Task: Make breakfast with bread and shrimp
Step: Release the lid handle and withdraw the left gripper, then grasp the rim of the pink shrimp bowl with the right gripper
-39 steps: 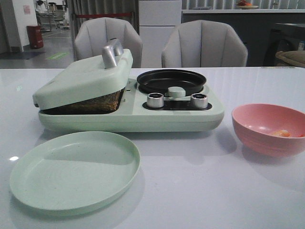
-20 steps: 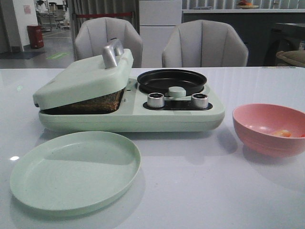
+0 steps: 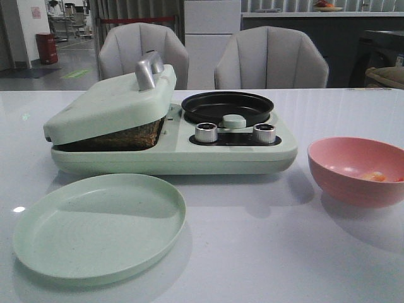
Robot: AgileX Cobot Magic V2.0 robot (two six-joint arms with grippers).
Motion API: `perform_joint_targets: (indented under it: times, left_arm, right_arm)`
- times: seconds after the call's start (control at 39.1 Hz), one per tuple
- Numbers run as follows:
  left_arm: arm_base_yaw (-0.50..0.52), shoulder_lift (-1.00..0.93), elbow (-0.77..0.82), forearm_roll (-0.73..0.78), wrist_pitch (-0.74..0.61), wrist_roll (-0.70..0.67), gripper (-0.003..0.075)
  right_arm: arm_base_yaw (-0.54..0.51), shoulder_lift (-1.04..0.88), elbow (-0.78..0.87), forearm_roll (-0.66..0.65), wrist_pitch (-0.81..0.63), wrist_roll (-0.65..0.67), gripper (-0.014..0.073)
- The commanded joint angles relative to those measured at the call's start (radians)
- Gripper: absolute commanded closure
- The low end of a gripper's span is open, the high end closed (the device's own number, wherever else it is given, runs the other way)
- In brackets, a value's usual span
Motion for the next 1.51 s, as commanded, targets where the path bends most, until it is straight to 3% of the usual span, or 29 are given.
perform_joint_targets:
  times: [0.0, 0.2, 0.54, 0.64, 0.79, 1.15, 1.23, 1.38, 1.49]
  left_arm:
    - [-0.005, 0.009, -0.026, -0.006, -0.088, -0.012, 0.0606]
    - [-0.005, 0.009, -0.026, -0.006, -0.090, -0.012, 0.0606]
    - [-0.005, 0.009, -0.026, -0.006, -0.090, -0.012, 0.0606]
    - [-0.005, 0.009, -0.026, -0.006, -0.090, -0.012, 0.0606]
    - [-0.005, 0.009, -0.026, -0.006, -0.090, -0.012, 0.0606]
    - [-0.005, 0.009, -0.026, -0.006, -0.090, -0.012, 0.0606]
    - [-0.005, 0.009, -0.026, -0.006, -0.090, -0.012, 0.0606]
    - [-0.005, 0.009, -0.026, -0.006, -0.090, -0.012, 0.0606]
    - [-0.005, 0.009, -0.026, -0.006, -0.090, -0.012, 0.0606]
  right_arm:
    - [-0.058, 0.071, -0.099, 0.014, -0.047, -0.001, 0.0039]
    - [-0.258, 0.219, -0.202, 0.154, -0.044, -0.065, 0.0039]
    - [-0.542, 0.511, -0.356, 0.725, 0.125, -0.605, 0.0039]
    - [-0.606, 0.582, -0.364, 0.835, 0.164, -0.732, 0.0039]
    - [-0.629, 0.665, -0.365, 0.846, 0.160, -0.837, 0.0039]
    - [-0.617, 0.843, -0.366, 0.848, 0.061, -0.870, 0.0051]
    - [-0.607, 0.874, -0.366, 0.849, 0.049, -0.875, 0.0131]
    - [-0.589, 0.925, -0.366, 0.849, 0.029, -0.876, 0.0393]
    - [-0.585, 0.942, -0.366, 0.849, 0.011, -0.876, 0.0426]
